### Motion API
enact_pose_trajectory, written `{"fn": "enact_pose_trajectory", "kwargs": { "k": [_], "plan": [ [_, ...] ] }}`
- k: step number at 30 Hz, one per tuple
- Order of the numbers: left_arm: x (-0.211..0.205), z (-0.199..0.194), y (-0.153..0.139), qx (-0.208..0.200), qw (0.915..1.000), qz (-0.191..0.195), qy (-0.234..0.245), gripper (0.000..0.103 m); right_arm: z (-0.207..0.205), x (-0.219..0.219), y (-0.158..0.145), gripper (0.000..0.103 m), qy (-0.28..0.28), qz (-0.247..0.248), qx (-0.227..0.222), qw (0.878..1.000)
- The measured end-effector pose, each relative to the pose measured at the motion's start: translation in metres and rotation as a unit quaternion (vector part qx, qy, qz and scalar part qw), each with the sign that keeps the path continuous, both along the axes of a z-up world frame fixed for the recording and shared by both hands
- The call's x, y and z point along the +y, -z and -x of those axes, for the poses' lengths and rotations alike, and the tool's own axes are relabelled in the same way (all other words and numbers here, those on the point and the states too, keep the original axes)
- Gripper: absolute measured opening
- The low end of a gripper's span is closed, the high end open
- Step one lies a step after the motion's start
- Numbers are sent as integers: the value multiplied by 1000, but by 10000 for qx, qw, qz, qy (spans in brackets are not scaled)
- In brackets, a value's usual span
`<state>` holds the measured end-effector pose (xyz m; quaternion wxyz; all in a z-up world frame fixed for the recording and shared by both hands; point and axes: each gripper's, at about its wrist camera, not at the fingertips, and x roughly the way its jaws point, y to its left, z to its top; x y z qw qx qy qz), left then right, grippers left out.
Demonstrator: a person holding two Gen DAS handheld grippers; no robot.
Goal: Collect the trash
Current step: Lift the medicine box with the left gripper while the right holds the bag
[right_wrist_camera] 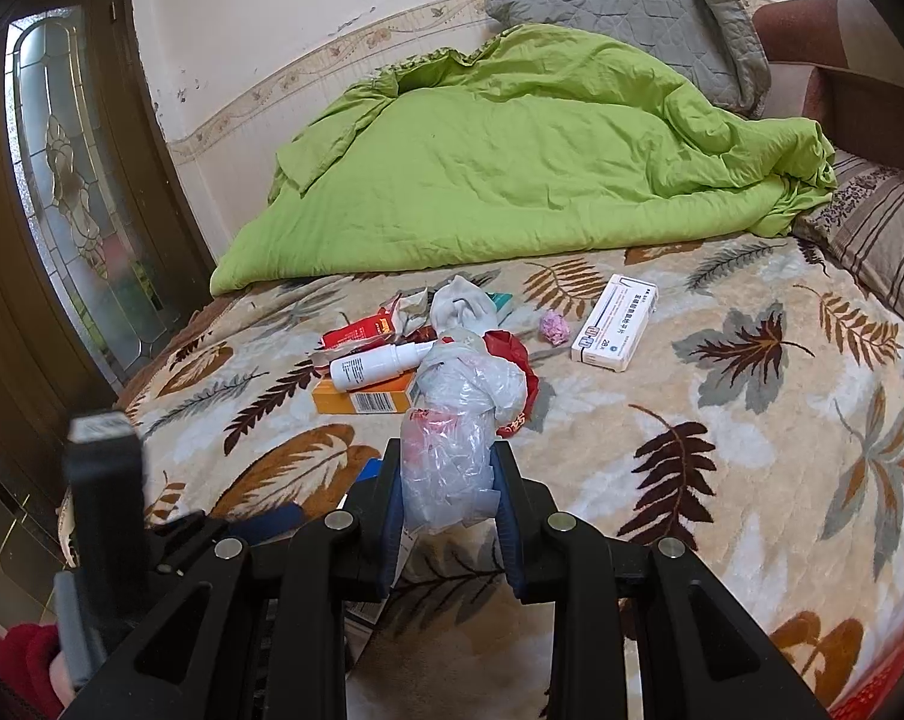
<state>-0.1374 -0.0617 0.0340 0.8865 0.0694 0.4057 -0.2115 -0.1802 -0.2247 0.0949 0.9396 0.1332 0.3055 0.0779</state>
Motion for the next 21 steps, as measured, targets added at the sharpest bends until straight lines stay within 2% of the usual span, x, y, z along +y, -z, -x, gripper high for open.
{"fn": "enact_pose_trajectory", "kwargs": {
  "k": [2,4,5,6,8,12,17,21],
  "plan": [
    [-4,0,5,132,9999,-54,93,70,0,-1,0,29,19,-25,3,10000],
    [-7,1,7,-12,9996,-273,29,70,0,-1,0,29,22,-22,9,10000],
    [-8,0,7,-8,9996,-282,31,66,0,-1,0,29,21,-21,3,10000],
    [-7,-3,8,8,9997,-245,-2,61,0,-2,0,29,10,-17,13,10000],
    [-7,-8,11,64,9997,-240,-38,33,1,-4,-1,29,21,-28,-18,10000],
    [-1,-14,10,41,9997,-136,-180,33,3,-7,0,29,62,-109,-54,9999],
    [6,-9,-6,-345,9990,84,-286,33,3,-8,-1,29,72,-131,-54,9999],
    [9,-9,-9,-397,9986,135,-326,33,3,-8,-1,29,78,-119,-60,9999]
  ]
}}
